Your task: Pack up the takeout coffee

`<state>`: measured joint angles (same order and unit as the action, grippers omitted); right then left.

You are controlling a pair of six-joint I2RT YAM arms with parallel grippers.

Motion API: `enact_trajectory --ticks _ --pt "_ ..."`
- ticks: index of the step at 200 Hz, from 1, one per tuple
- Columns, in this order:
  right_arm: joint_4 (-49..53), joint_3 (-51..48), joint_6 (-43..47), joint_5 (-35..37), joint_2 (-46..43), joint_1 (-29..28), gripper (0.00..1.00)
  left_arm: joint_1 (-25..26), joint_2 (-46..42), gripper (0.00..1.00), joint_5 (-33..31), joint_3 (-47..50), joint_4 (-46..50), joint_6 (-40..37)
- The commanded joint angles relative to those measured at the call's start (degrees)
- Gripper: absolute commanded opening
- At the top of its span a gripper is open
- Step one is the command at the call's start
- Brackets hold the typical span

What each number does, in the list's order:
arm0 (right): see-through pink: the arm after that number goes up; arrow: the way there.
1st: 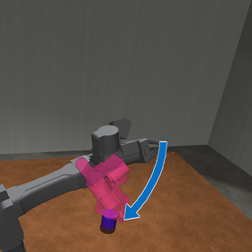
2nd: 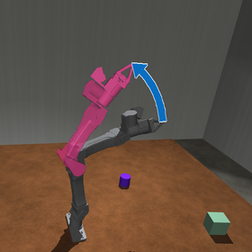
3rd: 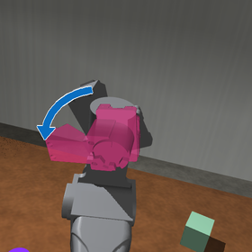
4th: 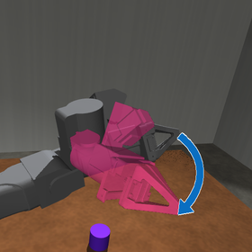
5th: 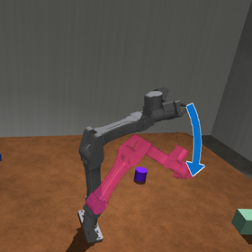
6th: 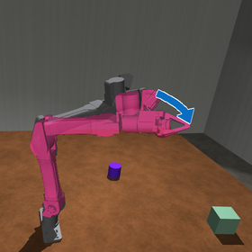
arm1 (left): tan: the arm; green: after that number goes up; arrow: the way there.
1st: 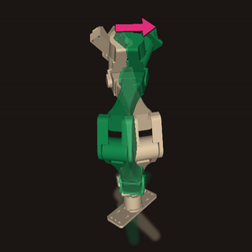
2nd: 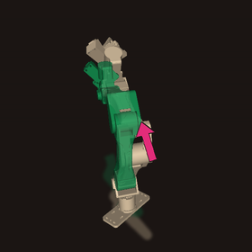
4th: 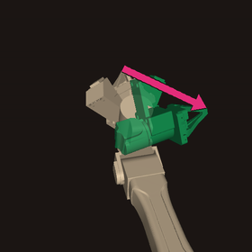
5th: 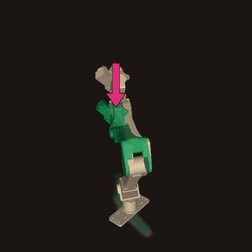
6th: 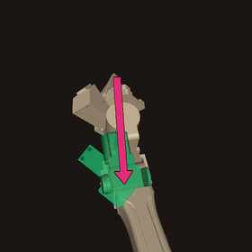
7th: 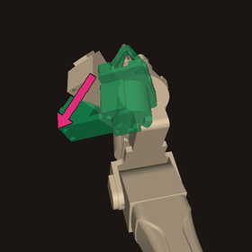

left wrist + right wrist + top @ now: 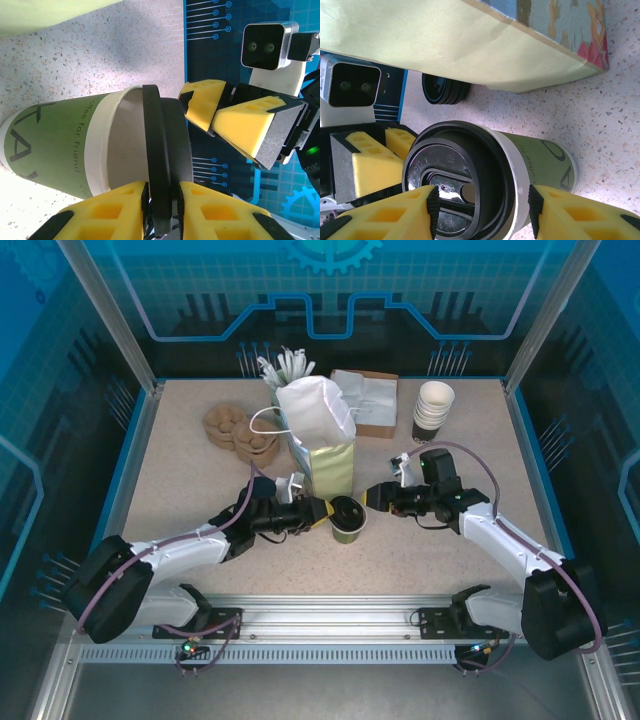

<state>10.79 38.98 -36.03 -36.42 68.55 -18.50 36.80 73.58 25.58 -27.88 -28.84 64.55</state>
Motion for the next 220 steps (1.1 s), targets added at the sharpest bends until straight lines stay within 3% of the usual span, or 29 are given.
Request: enact_trajectory --ticks 1,136,189,220 --pt "-0.86 0.08 0.0 0.3 0.53 -1.22 0.53 -0.54 0.49 0.25 0.45 1.16 -0.34 -1.0" --pt "1.17 0.46 1.51 1.29 1.03 -2.55 0.56 -0.48 2.45 0.32 0.9 1.9 -1.36 -1.1" --pt "2.94 1.31 2.34 1.68 0.54 -2.58 0.57 -0.46 0.54 0.44 0.62 -0.25 4.4 -4.19" --pt "4.34 1.89 2.97 1.88 -0.17 -2.56 0.58 -0.46 -3.31 0.6 -0.59 -2.3 11.82 -8.63"
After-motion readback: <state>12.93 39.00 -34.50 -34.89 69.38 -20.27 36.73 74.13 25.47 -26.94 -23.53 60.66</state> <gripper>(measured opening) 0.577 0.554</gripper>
